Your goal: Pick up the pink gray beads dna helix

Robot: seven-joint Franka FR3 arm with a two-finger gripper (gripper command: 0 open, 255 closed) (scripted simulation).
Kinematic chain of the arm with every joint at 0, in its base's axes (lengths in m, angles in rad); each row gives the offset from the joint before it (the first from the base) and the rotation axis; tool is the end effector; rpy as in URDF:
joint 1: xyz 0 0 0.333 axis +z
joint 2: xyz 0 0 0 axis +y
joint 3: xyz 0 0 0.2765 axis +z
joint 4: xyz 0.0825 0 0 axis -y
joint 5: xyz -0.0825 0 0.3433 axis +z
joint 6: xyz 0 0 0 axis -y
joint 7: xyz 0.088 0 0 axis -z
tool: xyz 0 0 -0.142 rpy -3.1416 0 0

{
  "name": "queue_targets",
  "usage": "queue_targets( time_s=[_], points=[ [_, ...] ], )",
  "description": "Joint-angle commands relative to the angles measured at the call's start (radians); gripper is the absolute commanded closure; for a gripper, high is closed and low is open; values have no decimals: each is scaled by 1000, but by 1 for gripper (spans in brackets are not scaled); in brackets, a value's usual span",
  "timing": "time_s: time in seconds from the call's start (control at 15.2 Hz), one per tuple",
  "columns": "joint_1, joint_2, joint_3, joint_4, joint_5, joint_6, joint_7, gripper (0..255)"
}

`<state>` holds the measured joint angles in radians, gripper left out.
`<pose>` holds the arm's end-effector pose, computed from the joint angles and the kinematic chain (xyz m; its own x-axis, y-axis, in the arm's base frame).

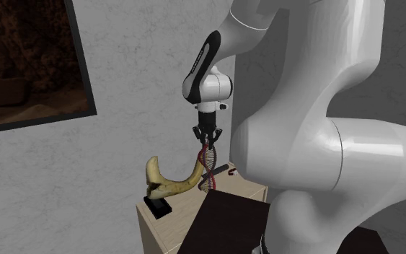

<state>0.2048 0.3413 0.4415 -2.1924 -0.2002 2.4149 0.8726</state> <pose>0.4054 0.3090 0.1963 0.9939 -0.0886 -0.0656 -0.0860 -0.9954 0.0426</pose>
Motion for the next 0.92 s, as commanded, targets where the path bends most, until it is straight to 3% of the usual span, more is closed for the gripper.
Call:
queue_targets(
  time_s=[0.0, 0.4, 0.86],
  points=[
    [0, 1, 0, 0, 0, 0, 0, 255],
    [0, 0, 0, -1, 0, 0, 0, 255],
    [-20, -77, 26, 7, 53, -77, -35, 255]
  ],
)
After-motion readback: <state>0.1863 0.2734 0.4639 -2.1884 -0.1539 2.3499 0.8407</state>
